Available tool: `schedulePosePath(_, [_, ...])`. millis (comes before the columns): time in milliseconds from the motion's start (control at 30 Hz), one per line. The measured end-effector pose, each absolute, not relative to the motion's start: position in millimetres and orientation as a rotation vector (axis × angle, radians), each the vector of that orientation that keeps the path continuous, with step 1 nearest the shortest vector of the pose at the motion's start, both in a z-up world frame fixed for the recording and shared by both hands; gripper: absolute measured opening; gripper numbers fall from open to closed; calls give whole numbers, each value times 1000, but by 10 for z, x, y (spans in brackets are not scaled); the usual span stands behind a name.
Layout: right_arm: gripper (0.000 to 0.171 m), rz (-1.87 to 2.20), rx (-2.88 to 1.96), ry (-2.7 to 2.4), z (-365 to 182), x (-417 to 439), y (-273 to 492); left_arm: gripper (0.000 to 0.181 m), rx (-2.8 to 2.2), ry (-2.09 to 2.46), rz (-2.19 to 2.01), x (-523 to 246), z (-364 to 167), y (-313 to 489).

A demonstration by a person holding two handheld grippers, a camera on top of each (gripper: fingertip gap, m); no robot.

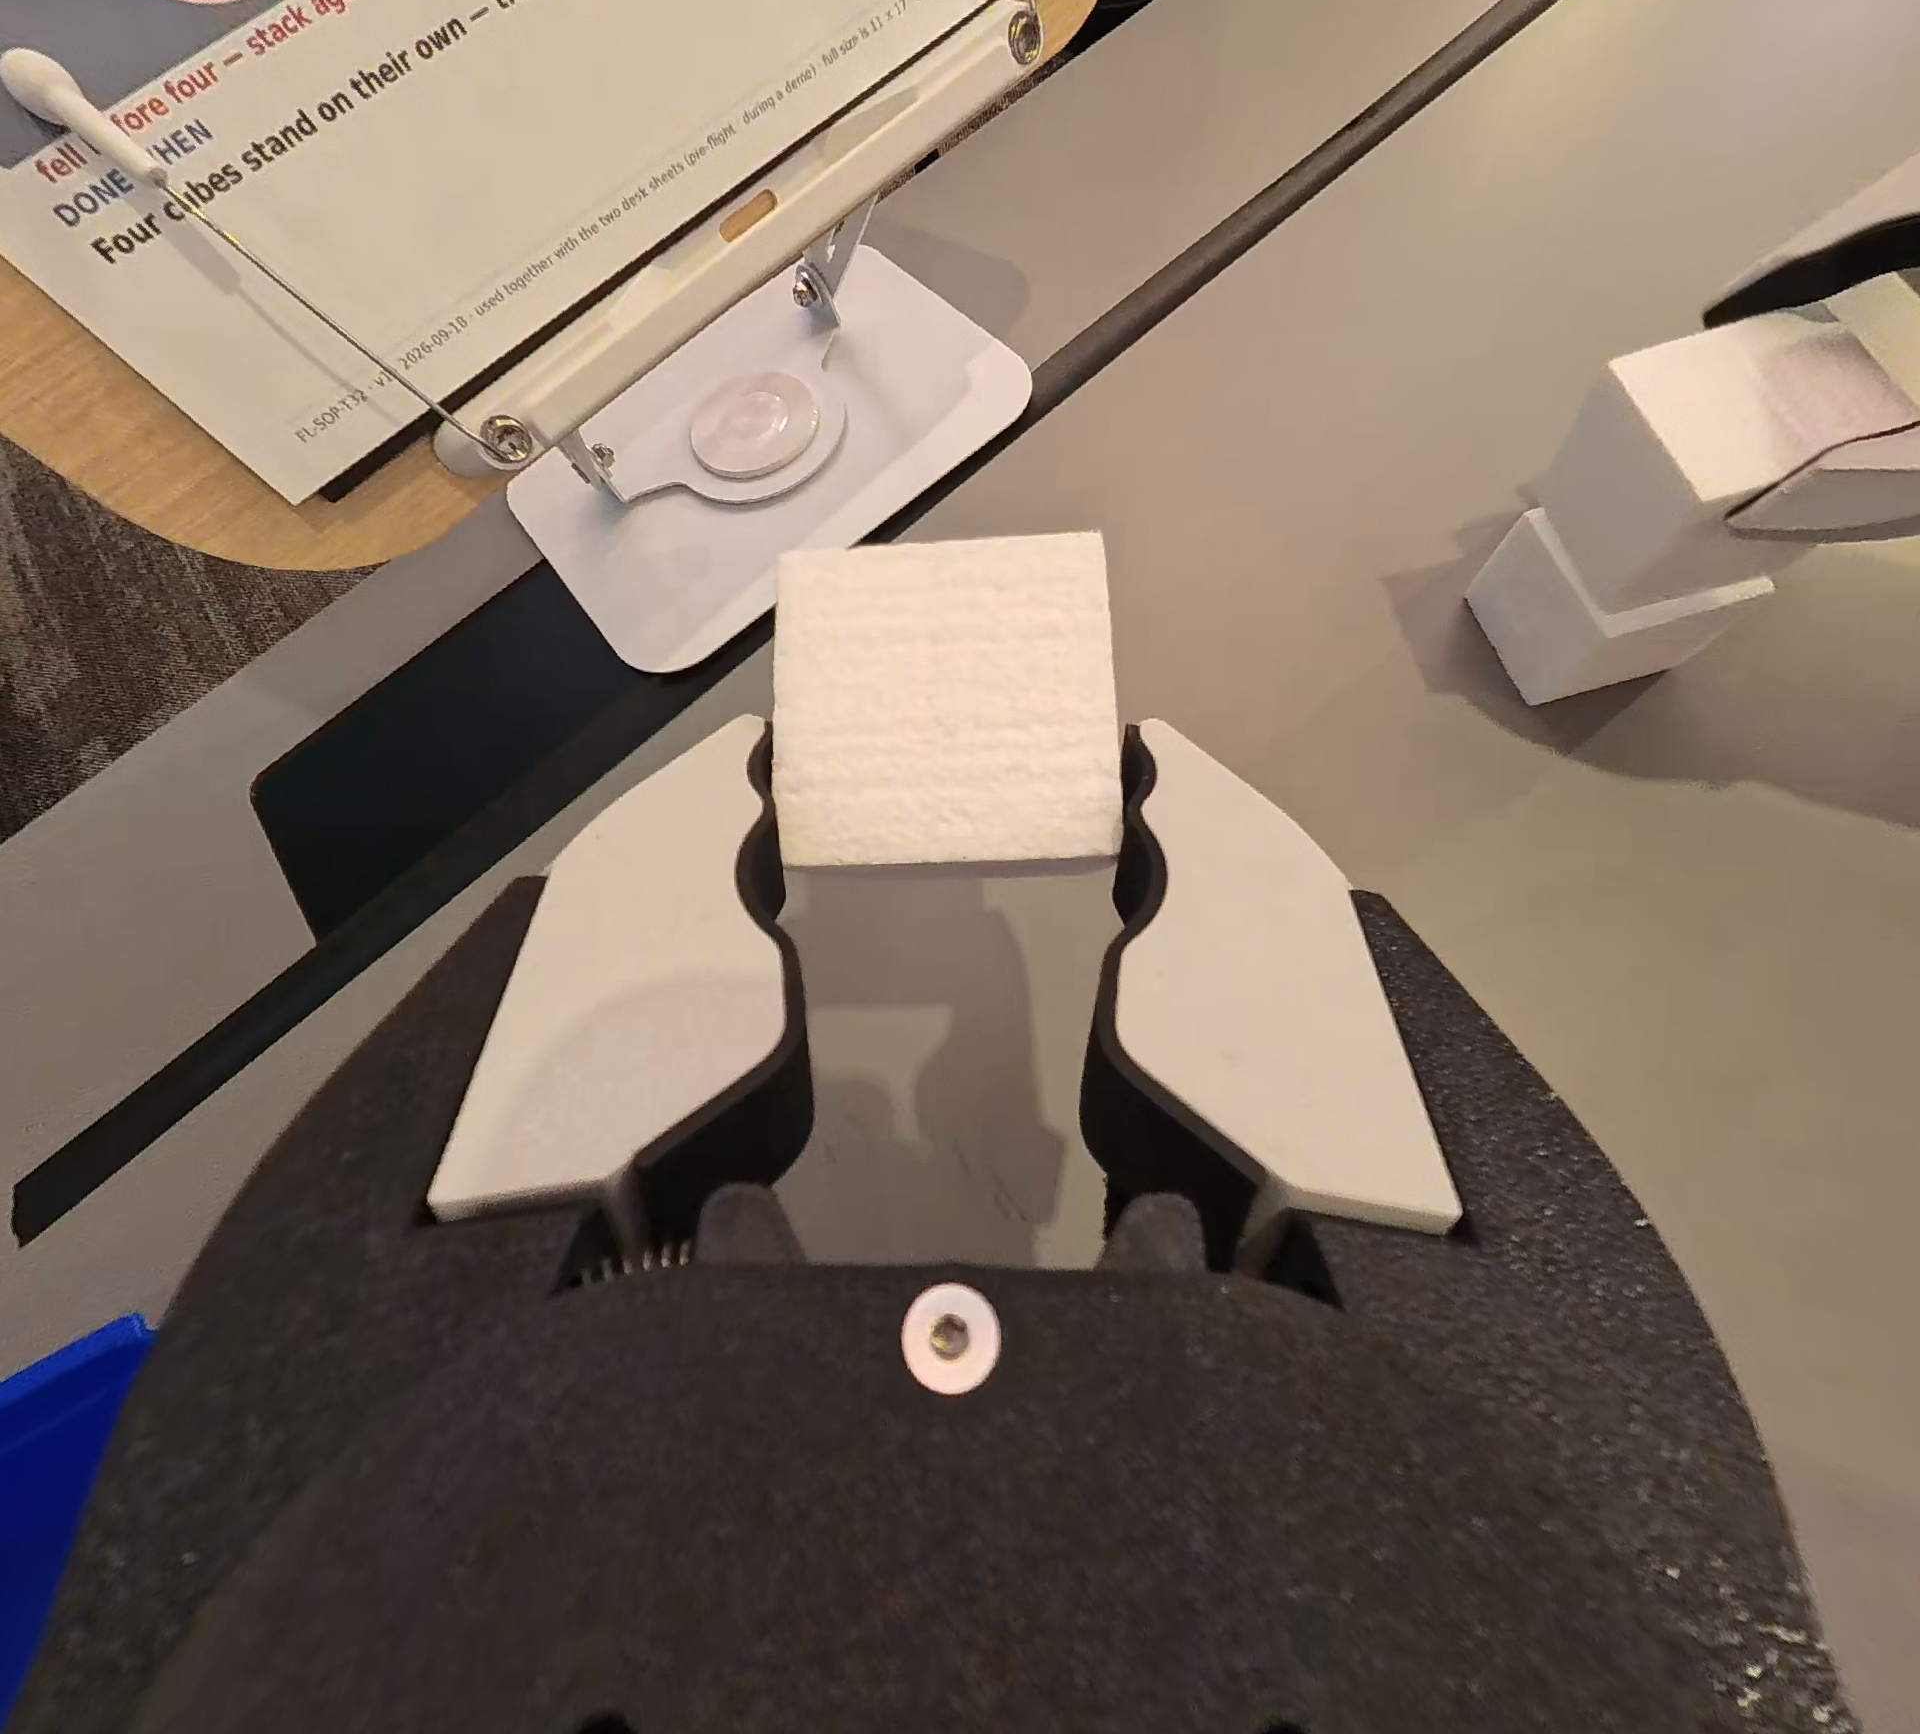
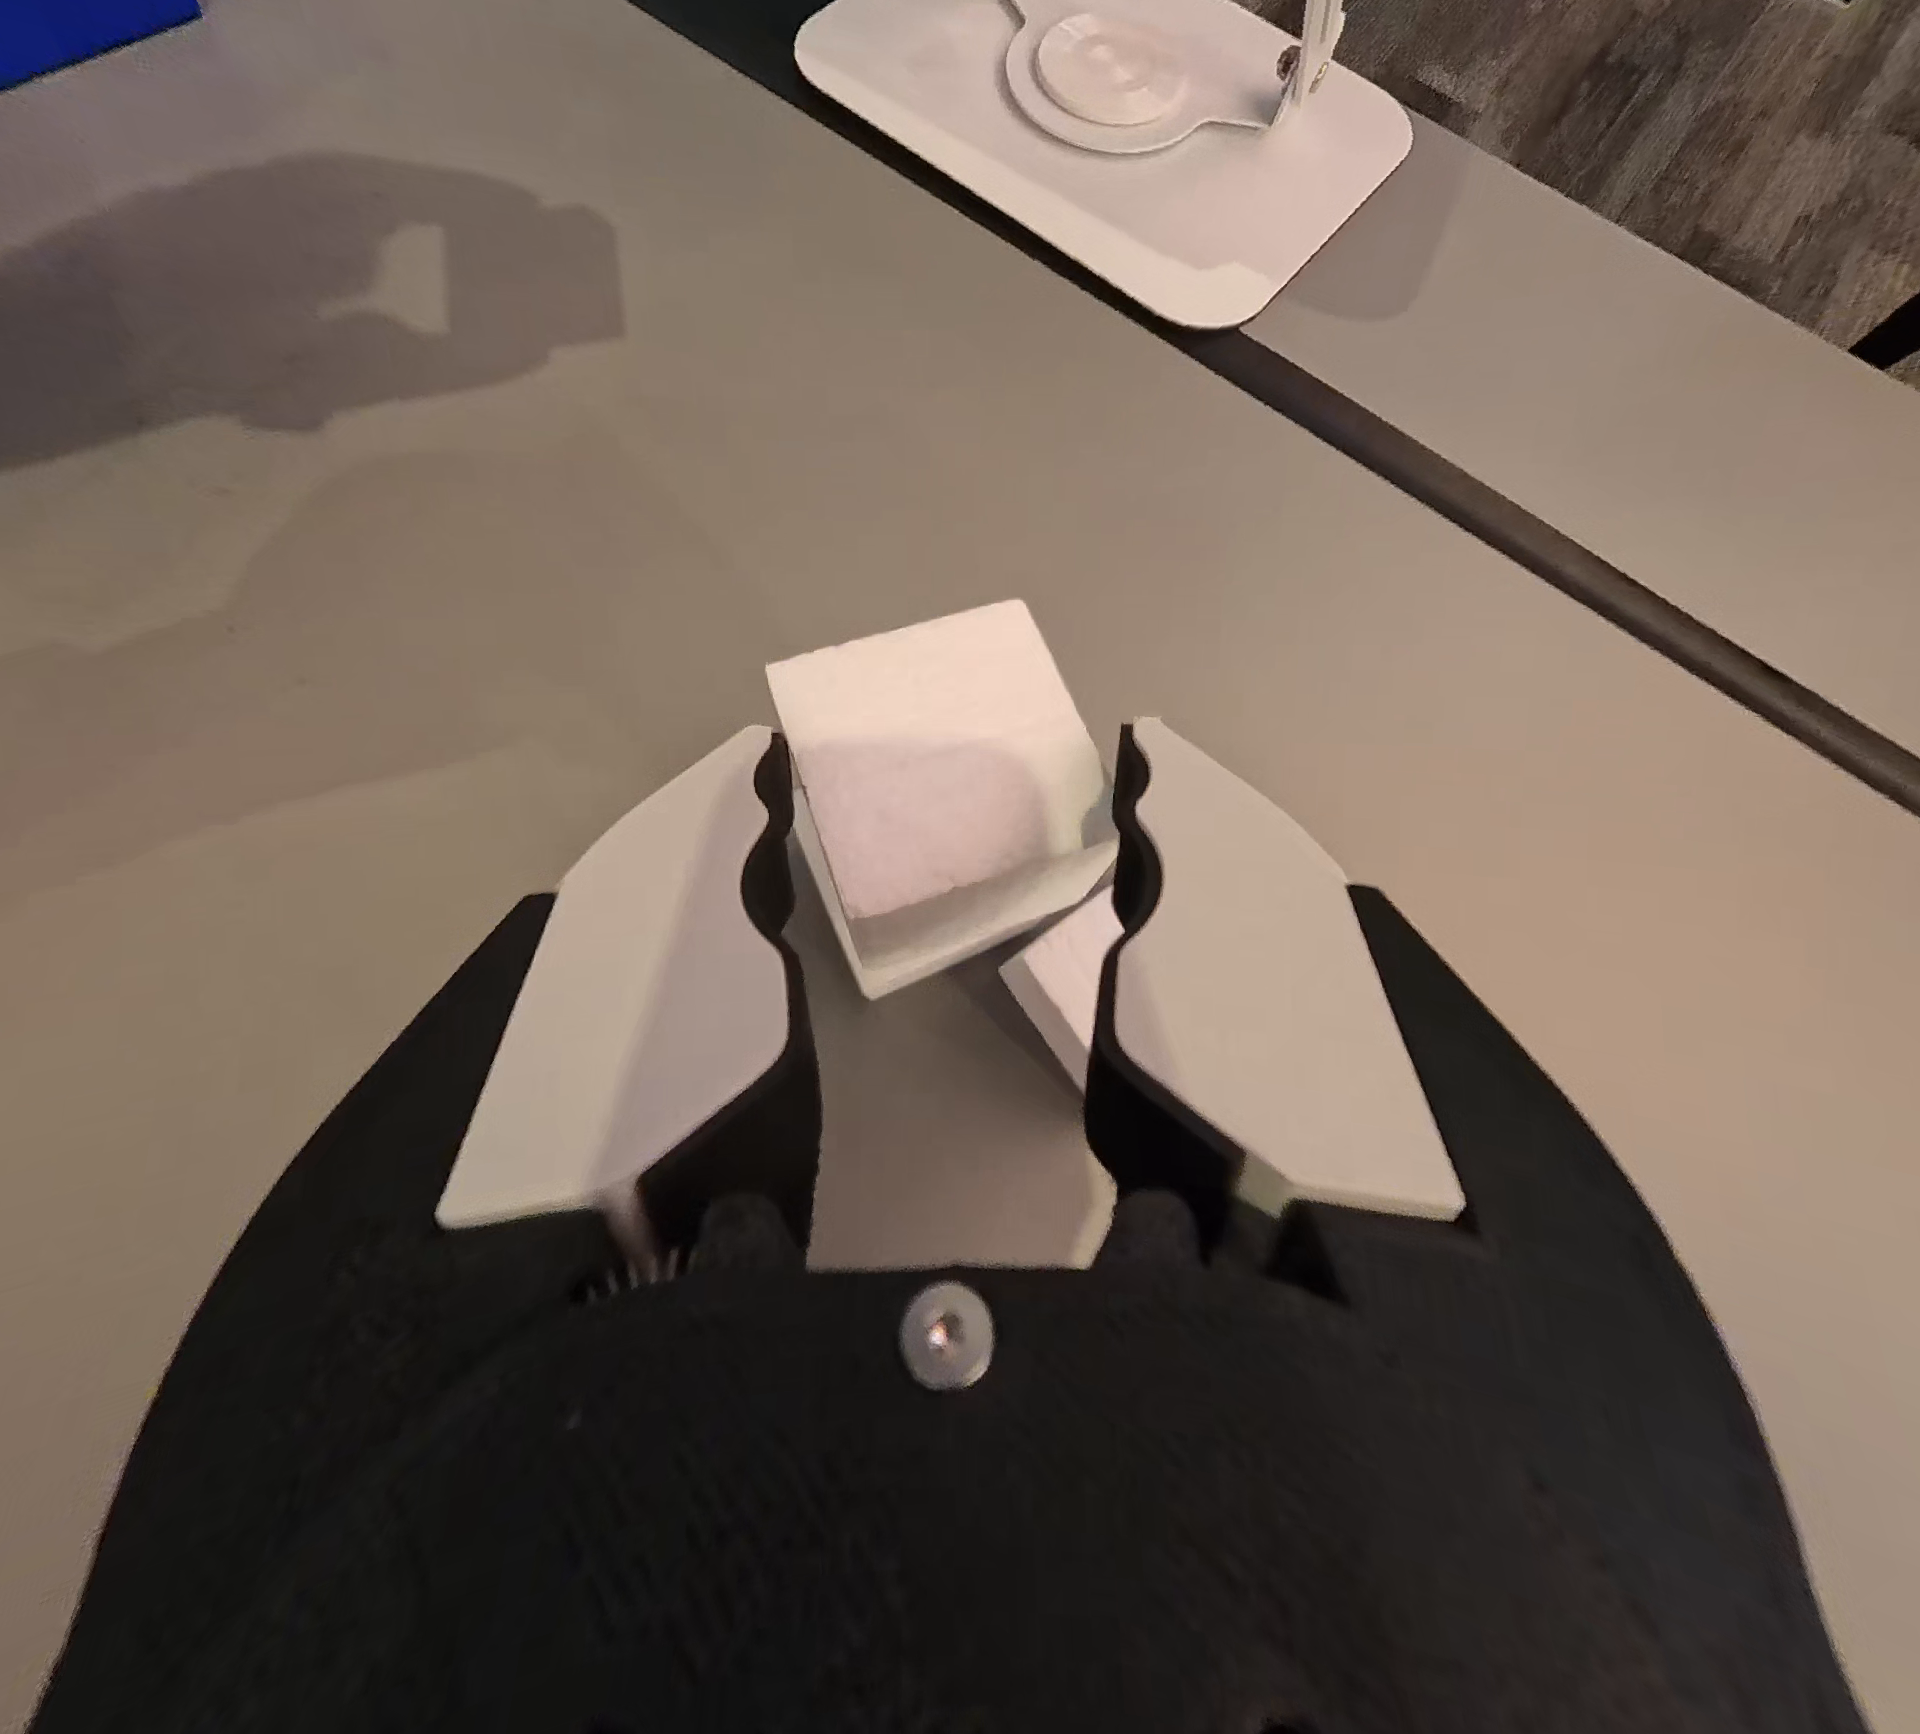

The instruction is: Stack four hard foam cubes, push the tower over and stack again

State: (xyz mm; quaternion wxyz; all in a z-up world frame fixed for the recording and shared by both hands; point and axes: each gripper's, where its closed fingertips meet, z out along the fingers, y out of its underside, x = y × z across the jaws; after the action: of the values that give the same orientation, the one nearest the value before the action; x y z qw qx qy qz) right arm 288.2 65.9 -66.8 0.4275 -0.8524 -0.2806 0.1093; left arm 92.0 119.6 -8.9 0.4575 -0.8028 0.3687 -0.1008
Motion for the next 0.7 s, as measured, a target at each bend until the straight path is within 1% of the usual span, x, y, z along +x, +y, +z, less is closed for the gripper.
schedulePosePath(267, [61, 300, -2085, -728, -627, 2849, 614, 62, -1971, 911, -246, 933, -66, 1193])
schedulePosePath(433, [61, 256, -2118, -780, -737, 2830, 607, 62, -1968, 922, -221, 948, -54, 1181])
schedulePosePath(700, [61, 248, -2101, -805, -739, 2823, 595, 62, -1961, 940, -202, 990, -44, 1157])
